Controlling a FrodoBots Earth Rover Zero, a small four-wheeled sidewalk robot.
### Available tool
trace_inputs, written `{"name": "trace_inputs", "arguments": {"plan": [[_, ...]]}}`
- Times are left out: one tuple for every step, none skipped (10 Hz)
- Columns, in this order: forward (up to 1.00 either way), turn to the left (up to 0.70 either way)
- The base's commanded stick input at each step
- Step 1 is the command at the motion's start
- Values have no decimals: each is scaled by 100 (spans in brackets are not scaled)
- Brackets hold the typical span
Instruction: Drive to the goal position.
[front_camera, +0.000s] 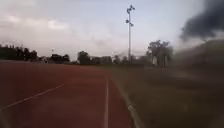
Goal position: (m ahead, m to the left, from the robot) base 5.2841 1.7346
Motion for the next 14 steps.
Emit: {"name": "trace_inputs", "arguments": {"plan": [[0, 0], [0, 0], [0, 0], [0, 0], [0, 7], [0, 35], [0, 55], [0, 70], [0, 70], [0, 70], [0, 70], [0, 70], [0, 70], [0, 70]]}}
